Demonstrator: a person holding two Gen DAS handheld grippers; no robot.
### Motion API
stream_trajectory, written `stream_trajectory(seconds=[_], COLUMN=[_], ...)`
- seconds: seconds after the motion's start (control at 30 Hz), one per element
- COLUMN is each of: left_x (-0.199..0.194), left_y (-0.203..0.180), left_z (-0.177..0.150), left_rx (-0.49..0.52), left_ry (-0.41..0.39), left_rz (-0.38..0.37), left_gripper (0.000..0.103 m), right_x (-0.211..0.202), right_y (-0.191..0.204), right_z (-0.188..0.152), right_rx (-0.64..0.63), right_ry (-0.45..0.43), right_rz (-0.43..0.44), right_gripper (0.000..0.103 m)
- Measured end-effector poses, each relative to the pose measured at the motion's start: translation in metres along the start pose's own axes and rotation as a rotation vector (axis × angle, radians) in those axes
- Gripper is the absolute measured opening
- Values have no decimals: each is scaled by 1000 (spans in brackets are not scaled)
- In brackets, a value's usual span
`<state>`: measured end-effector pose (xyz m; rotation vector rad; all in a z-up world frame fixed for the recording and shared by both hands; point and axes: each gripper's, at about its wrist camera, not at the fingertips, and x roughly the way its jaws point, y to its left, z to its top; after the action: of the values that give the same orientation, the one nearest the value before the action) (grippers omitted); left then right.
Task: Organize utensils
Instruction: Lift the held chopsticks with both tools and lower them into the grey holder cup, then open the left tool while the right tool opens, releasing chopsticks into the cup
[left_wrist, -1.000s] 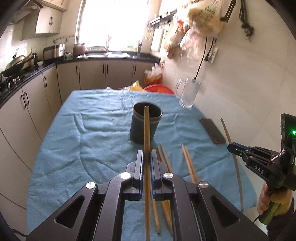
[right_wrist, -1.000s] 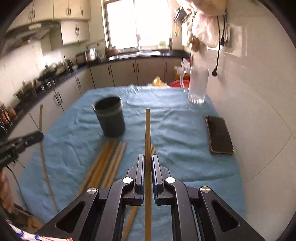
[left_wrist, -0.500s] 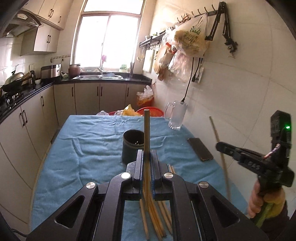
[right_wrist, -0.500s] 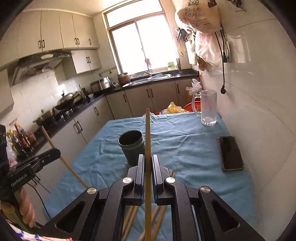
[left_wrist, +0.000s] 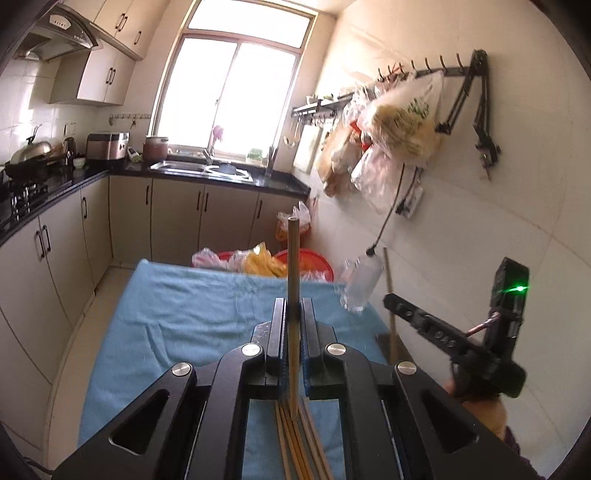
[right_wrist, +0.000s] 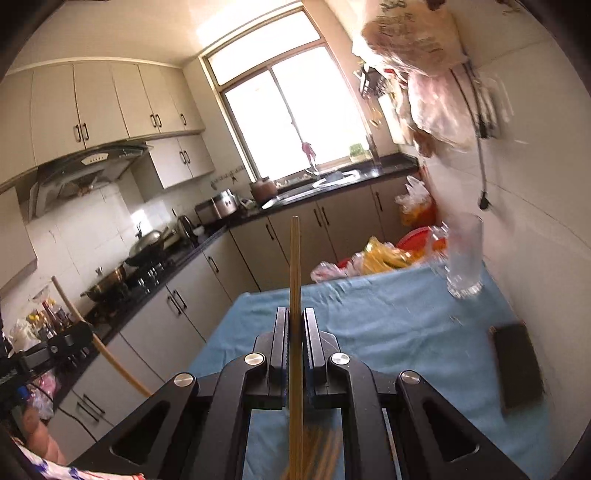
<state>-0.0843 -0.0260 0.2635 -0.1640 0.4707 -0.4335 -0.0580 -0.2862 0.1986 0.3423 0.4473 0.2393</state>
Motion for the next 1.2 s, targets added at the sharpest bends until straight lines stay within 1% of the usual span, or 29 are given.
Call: stream_trajectory(seconds=[0.13,0.23,0.4,0.5,0.63,0.77,0.9,1.0,1.1,1.2], left_x=[19,46,92,121,153,179,190,192,189,182], left_y=[4,6,18,22,25,27,30,34,38,37], left_z=[31,47,61,57,45,32,18,13,12,13], left_rx=[11,25,-7,-12,-16,-21,-27,-48,-68,-66], left_ry=[-14,-8,41,86,149,209,247,261,261,250], left_rz=[15,40,37,40,46,51,56,63,61,67], left_gripper=[6,6,6,6,6,6,6,6,6,8], right_x=[35,62,111,134,157,173,178,178,176,174], right_y=[9,17,22,21,10,-5,-15,-17,-17,-15], right_z=[28,41,46,41,27,10,-7,-16,-21,-21], right_rx=[7,-2,-32,-50,-56,-45,-38,-36,-34,-37], right_ry=[-57,-90,-106,-106,-100,-58,-18,10,24,39], right_rz=[32,28,-22,-48,-88,-110,-118,-119,-118,-114], right_gripper=[7,7,7,7,7,7,7,7,8,8])
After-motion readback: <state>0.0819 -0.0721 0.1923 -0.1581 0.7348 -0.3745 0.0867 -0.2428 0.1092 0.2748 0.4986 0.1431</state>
